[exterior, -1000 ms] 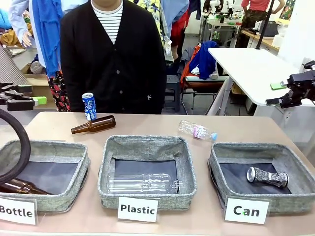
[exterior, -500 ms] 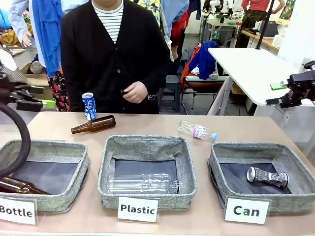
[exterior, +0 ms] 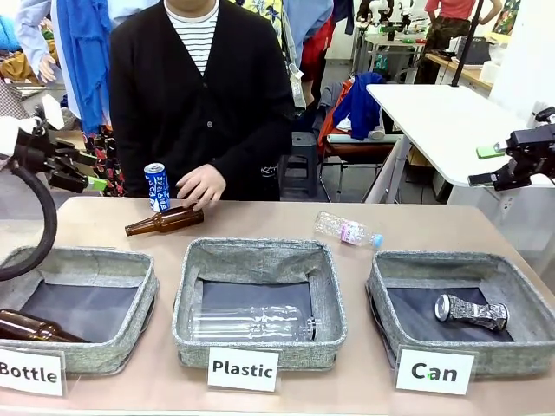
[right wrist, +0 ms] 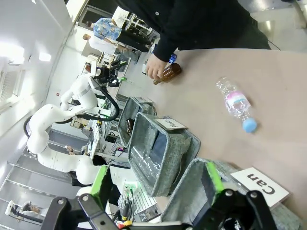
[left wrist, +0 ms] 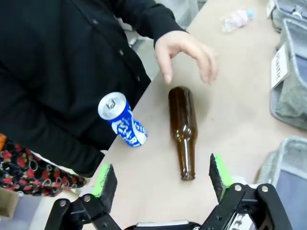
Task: Sort the can waste into the basket.
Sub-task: Pick up the can waste from the table and place it in the right Fabric basket.
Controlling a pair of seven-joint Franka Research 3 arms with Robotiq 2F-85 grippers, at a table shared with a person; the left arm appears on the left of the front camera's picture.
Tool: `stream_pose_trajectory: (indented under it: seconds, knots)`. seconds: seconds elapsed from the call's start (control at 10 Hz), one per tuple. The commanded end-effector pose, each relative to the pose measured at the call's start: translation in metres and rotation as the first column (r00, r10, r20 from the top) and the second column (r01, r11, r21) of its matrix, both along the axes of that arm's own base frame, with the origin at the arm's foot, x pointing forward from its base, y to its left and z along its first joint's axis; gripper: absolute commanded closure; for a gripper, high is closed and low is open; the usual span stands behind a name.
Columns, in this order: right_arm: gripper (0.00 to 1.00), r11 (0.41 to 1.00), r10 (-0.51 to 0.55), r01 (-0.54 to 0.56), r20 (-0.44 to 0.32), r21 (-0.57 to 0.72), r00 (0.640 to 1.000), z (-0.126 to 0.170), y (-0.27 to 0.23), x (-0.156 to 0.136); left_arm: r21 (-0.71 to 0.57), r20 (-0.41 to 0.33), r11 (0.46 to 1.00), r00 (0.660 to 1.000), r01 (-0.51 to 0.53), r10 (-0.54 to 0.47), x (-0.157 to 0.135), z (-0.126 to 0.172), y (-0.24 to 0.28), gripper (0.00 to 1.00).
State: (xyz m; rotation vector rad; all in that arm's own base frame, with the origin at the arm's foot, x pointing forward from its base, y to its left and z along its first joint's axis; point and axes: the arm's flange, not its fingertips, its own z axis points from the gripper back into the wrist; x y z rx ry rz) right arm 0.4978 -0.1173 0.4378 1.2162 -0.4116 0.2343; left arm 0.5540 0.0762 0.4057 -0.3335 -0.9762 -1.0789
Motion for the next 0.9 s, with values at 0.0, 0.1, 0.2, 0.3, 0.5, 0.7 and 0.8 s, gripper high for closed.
stream_pose_trajectory:
  seconds: [0.0, 0.1, 0.2, 0.3, 0.5, 0.7, 0.8]
  knots:
    - [0.0, 1.0, 0.01, -0.01, 0.011, 0.002, 1.0, 0.003, 0.0, 0.0, -0.099, -0.124, 0.99, 0.985, 0.104, -0.116, 0.011, 0.014, 0.045, 0.0]
    - [0.0, 1.0, 0.01, -0.01, 0.011, 0.002, 1.0, 0.003, 0.0, 0.0, -0.158, -0.119, 0.976, 0.978, 0.151, -0.171, -0.016, 0.036, 0.086, 0.0]
    - [0.0, 1.0, 0.01, -0.01, 0.011, 0.002, 1.0, 0.003, 0.0, 0.0, -0.208, -0.061, 0.964, 0.982, 0.165, -0.181, -0.053, 0.056, 0.128, 0.0]
    - [0.0, 1.0, 0.01, -0.01, 0.011, 0.002, 1.0, 0.003, 0.0, 0.0, -0.244, -0.025, 0.952, 0.98, 0.186, -0.198, -0.084, 0.068, 0.164, 0.0]
    - [0.0, 1.0, 0.01, -0.01, 0.011, 0.002, 1.0, 0.003, 0.0, 0.0, -0.31, 0.008, 0.934, 0.983, 0.179, -0.185, -0.144, 0.079, 0.234, 0.0]
    - [0.0, 1.0, 0.01, -0.01, 0.011, 0.002, 1.0, 0.003, 0.0, 0.0, -0.4, 0.106, 0.888, 0.974, 0.227, -0.201, -0.207, 0.09, 0.302, 0.0]
    - [0.0, 1.0, 0.01, -0.01, 0.011, 0.002, 1.0, 0.003, 0.0, 0.0, -0.462, 0.145, 0.855, 0.971, 0.235, -0.189, -0.233, 0.086, 0.329, 0.0]
